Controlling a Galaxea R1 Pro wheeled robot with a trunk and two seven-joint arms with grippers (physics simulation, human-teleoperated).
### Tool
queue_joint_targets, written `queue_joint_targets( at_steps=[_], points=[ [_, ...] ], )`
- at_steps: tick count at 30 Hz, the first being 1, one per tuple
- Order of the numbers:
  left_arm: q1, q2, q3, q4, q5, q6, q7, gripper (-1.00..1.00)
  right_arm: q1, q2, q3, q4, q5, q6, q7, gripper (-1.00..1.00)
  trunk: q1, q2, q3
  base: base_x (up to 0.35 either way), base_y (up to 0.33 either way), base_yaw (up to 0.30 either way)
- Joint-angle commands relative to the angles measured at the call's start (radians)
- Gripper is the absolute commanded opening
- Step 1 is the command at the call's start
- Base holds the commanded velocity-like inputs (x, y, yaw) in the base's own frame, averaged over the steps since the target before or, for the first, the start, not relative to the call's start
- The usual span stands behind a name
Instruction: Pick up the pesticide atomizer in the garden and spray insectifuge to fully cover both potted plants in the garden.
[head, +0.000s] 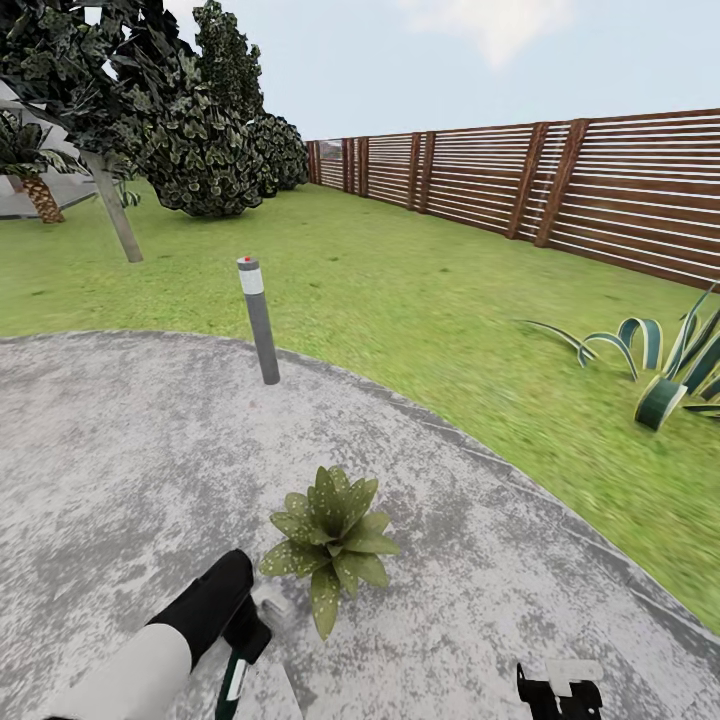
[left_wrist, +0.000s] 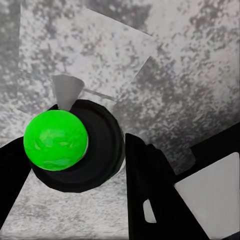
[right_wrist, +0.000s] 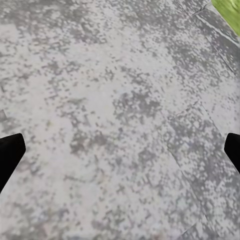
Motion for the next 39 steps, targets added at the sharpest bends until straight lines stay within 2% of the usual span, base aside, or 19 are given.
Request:
queue_joint_targets(
  at_steps=[1, 4, 6, 8, 12, 14, 20, 25, 39],
  points=[
    [0.003, 0.01, -0.001, 0.0, -0.008, 0.0, -0.01, -1.0, -0.001, 0.0, -0.008, 0.001, 0.011, -0.003, -0.003, 1.0, 0.0, 0.0, -0.001, 0.0, 0.0, 0.0],
    [0.007, 0.048, 0.0, 0.002, -0.005, -0.004, -0.012, -1.0, -0.001, 0.0, -0.008, 0.001, 0.011, -0.003, -0.003, 1.0, 0.0, 0.0, -0.001, 0.0, 0.0, 0.0],
    [0.008, 0.049, 0.0, 0.002, -0.005, -0.005, -0.011, -1.0, -0.001, 0.0, -0.008, 0.001, 0.011, -0.003, -0.003, 1.0, 0.0, 0.0, -0.001, 0.0, 0.0, 0.0],
    [0.008, 0.038, 0.0, 0.002, -0.005, -0.006, -0.011, -1.0, -0.001, 0.0, -0.008, 0.001, 0.011, -0.003, -0.003, 1.0, 0.0, 0.0, -0.001, 0.0, 0.0, 0.0],
    [0.008, -0.023, -0.001, 0.002, -0.006, -0.006, -0.01, -1.0, -0.001, 0.0, -0.008, 0.001, 0.011, -0.003, -0.003, 1.0, 0.0, 0.0, -0.001, 0.0, 0.0, 0.0],
    [0.008, -0.033, 0.0, 0.002, -0.006, -0.006, -0.009, -1.0, -0.001, 0.0, -0.008, 0.001, 0.011, -0.003, -0.003, 1.0, 0.0, 0.0, -0.001, 0.0, 0.0, 0.0],
    [-0.005, -0.024, -0.001, -0.011, -0.009, -0.001, -0.011, -1.0, -0.001, 0.0, -0.008, 0.001, 0.011, -0.003, -0.003, 1.0, 0.0, 0.0, -0.001, 0.0, 0.0, 0.0],
    [-0.057, -0.028, 0.041, -0.011, -0.008, 0.003, -0.009, -1.0, -0.001, 0.0, -0.008, 0.001, 0.011, -0.003, -0.003, 1.0, 0.0, 0.0, -0.001, 0.0, 0.0, 0.0],
    [-0.043, -0.021, 0.048, 0.007, -0.008, -0.012, -0.003, -1.0, -0.001, 0.0, -0.008, 0.001, 0.011, -0.003, -0.003, 1.0, 0.0, 0.0, -0.001, 0.0, 0.0, 0.0]
  ],
)
